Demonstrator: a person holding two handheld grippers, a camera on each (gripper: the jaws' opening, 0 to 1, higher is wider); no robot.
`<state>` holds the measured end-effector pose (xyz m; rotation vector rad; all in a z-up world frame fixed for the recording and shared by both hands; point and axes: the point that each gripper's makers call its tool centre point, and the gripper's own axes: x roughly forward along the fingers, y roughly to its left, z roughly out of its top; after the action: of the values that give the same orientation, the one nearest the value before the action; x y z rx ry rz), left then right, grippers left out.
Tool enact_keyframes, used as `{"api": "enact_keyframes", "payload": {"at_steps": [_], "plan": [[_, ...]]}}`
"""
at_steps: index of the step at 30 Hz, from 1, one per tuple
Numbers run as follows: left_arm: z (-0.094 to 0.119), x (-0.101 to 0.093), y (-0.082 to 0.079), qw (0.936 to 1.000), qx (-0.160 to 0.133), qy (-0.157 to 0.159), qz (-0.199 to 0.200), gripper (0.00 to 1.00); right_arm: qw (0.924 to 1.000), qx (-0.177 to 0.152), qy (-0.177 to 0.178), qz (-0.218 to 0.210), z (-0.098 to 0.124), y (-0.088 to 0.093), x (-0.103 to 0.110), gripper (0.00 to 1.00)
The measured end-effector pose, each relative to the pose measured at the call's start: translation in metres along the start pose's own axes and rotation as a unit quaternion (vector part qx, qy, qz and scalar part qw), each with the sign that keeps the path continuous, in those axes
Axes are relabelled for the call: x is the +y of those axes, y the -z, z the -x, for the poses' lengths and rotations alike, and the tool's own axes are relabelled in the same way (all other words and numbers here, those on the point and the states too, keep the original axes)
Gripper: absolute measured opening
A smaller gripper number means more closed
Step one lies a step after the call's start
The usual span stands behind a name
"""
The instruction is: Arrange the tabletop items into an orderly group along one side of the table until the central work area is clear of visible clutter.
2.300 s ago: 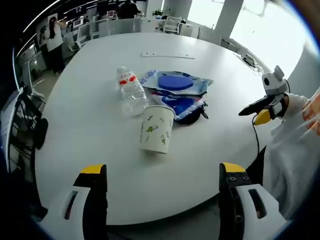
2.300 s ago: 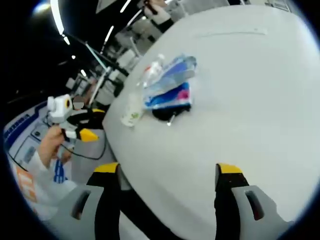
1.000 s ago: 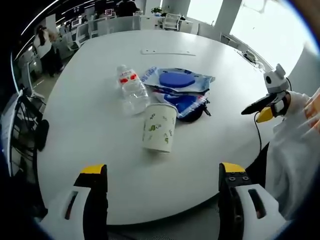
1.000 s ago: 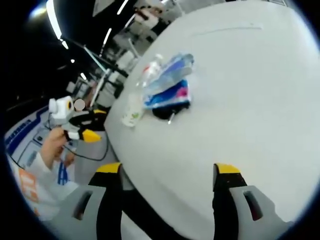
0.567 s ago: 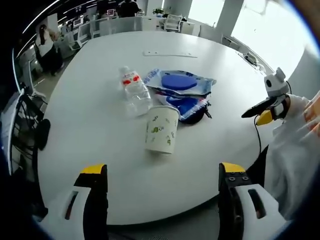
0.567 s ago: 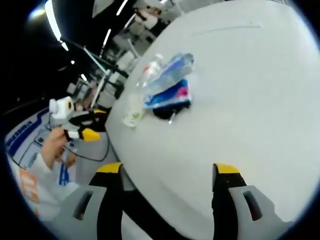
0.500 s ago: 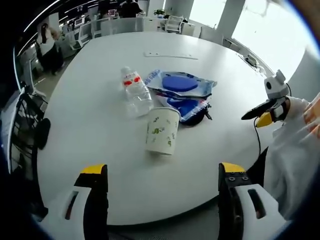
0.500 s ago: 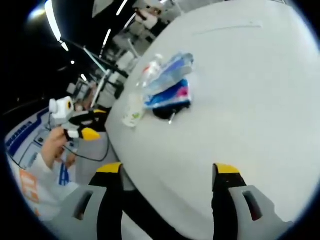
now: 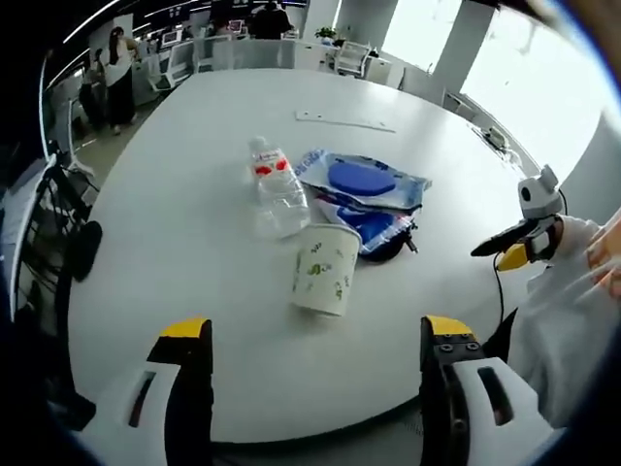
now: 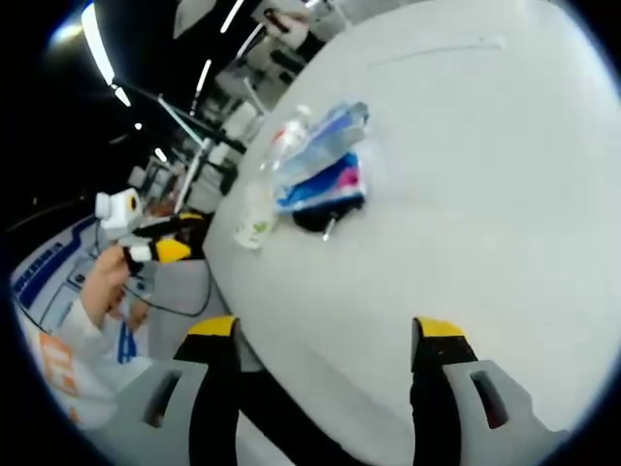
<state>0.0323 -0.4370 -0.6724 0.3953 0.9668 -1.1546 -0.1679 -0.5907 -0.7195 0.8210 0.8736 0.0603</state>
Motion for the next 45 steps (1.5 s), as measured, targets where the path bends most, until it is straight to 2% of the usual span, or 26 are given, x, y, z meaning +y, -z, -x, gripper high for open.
{"api": "enact_keyframes", "payload": {"at_steps": [6, 16, 30, 36, 42, 45], "plan": [[-0.002, 0.002, -0.003, 1.0000, 0.001, 0.000, 0.001, 0.90, 1.0000, -0.002, -0.001, -0.002, -0.001, -0.002, 0.001, 0.70], [-0.008, 0.000, -0.016, 0.9994, -0.018, 0.008, 0.028, 0.87, 0.9999, -0.011, -0.003, -0.008, 0.002, -0.006, -0.001, 0.70], [-0.020, 0.004, -0.030, 0.9981, -0.029, 0.009, 0.053, 0.83, 0.9996, -0.020, 0.000, -0.018, 0.005, -0.012, -0.004, 0.69], [-0.021, 0.006, -0.044, 0.9948, -0.058, 0.012, 0.084, 0.81, 0.9997, -0.017, -0.001, -0.020, 0.004, -0.011, -0.005, 0.69], [-0.028, 0.008, -0.051, 0.9935, -0.063, 0.007, 0.094, 0.79, 0.9997, -0.015, -0.002, -0.020, 0.004, -0.011, -0.004, 0.68], [-0.033, 0.007, -0.059, 0.9911, -0.076, 0.005, 0.109, 0.78, 0.9997, -0.014, -0.004, -0.020, 0.003, -0.011, -0.004, 0.68]]}}
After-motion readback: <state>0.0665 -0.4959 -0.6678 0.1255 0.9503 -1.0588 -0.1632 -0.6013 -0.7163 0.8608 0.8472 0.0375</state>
